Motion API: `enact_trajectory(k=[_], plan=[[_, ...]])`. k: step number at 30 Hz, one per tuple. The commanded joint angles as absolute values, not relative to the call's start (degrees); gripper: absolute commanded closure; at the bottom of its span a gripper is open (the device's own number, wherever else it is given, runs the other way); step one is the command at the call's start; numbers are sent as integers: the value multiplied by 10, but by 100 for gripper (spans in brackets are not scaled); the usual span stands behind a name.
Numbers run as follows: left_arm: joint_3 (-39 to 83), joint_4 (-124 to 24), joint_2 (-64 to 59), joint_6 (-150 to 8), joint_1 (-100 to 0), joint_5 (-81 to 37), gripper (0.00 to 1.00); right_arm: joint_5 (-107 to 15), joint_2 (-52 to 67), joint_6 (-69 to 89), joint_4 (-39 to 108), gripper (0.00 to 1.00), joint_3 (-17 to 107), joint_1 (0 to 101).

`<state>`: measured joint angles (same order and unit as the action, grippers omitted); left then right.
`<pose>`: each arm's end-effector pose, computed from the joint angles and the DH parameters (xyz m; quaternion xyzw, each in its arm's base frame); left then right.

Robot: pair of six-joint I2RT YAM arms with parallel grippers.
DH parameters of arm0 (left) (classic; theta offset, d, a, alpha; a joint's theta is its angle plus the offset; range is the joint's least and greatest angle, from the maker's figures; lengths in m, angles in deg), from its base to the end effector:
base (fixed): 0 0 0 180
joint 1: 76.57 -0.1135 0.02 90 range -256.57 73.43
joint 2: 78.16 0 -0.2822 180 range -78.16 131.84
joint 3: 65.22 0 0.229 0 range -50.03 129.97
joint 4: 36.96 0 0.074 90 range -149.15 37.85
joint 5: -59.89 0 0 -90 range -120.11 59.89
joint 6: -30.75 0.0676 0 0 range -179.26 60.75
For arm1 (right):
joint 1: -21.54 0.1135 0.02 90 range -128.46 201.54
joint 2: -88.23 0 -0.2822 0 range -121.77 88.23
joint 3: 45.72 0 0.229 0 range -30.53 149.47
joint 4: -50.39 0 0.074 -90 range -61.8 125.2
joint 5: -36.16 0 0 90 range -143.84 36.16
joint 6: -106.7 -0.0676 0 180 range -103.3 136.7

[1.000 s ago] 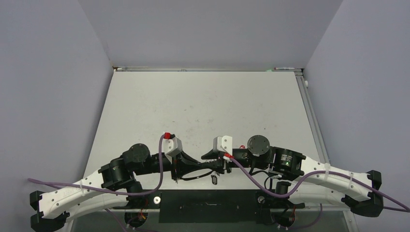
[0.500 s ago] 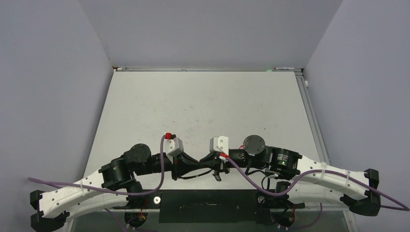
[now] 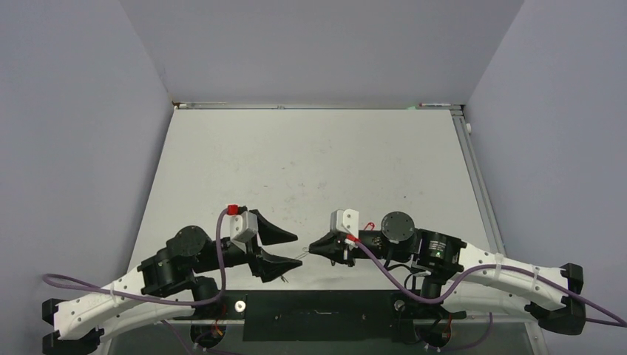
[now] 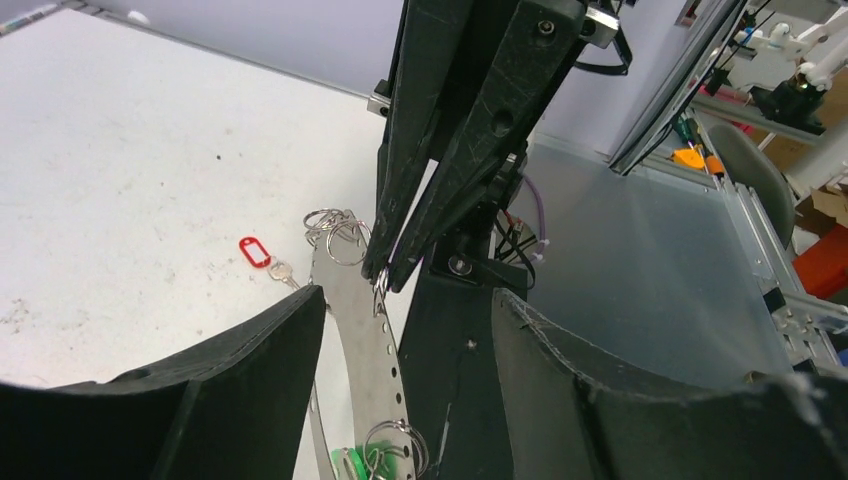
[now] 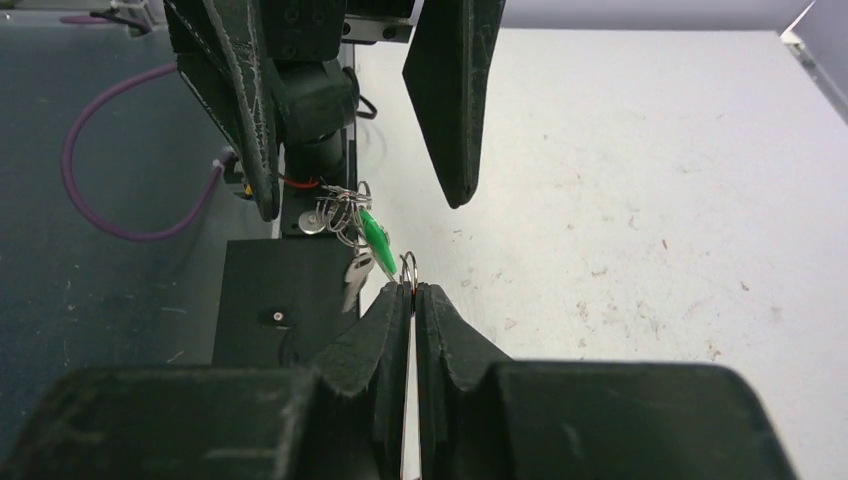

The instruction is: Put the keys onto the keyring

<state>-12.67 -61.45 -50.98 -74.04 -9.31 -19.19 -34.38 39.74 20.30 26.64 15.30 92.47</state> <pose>0.0331 -0.1122 0.3427 0.3696 0.5966 -0.5159 0.4913 0.0413 0.1885 0.3477 -0.5466 0.5413 0.4554 0.4482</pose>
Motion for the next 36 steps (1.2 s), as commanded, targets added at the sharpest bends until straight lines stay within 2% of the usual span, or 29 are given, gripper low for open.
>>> enact_trajectory(k=[1, 11, 19, 25, 36], plan=[[-141, -557, -534, -755, -90, -210, 41, -363, 431, 183, 379, 95, 136, 925], [-215, -416, -560, -779, -90, -231, 50, -384, 457, 148, 443, 95, 102, 924], [-232, -354, -537, -776, -90, -255, 50, -400, 467, 116, 522, 95, 64, 925], [-257, -312, -544, -749, -90, -260, 64, -399, 475, 103, 550, 95, 48, 924], [-304, -230, -558, -730, -90, -201, 70, -370, 502, 74, 606, 95, 24, 924]])
